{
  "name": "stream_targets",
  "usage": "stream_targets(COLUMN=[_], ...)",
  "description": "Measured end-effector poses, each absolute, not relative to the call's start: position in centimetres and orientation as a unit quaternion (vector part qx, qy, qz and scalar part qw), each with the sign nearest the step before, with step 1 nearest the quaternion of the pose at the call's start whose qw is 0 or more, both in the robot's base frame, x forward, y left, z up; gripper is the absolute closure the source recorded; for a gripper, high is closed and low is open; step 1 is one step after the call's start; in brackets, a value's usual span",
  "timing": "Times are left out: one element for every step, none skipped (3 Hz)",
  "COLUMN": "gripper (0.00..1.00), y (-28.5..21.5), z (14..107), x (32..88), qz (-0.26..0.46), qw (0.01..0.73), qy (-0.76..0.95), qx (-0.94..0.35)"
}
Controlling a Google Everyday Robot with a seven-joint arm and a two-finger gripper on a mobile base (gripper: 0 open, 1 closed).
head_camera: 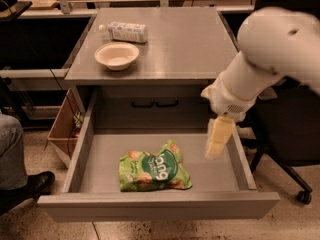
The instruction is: Pick green rice chip bag from top drawer and place on counter
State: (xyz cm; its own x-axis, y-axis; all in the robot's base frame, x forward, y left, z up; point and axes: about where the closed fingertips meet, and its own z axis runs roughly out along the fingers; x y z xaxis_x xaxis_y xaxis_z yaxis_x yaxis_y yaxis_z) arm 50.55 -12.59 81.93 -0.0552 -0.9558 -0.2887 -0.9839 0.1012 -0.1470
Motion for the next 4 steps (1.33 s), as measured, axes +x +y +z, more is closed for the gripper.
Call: stream_targets(gripper=[0.00, 0.00, 0.00, 0.00], y=[-9.1, -8.3, -6.7, -5.1], z=[74.1, 73.0, 71.0, 68.0], x=[51.2, 51.3, 52.3, 53.6], qz=[0.104, 0.116, 0.138, 0.173], qw=[0.167, 0.173, 0.194, 0.201], qy=[0.724, 0.727, 0.732, 0.740], qx=[-0.661, -0.654, -0.638, -0.618])
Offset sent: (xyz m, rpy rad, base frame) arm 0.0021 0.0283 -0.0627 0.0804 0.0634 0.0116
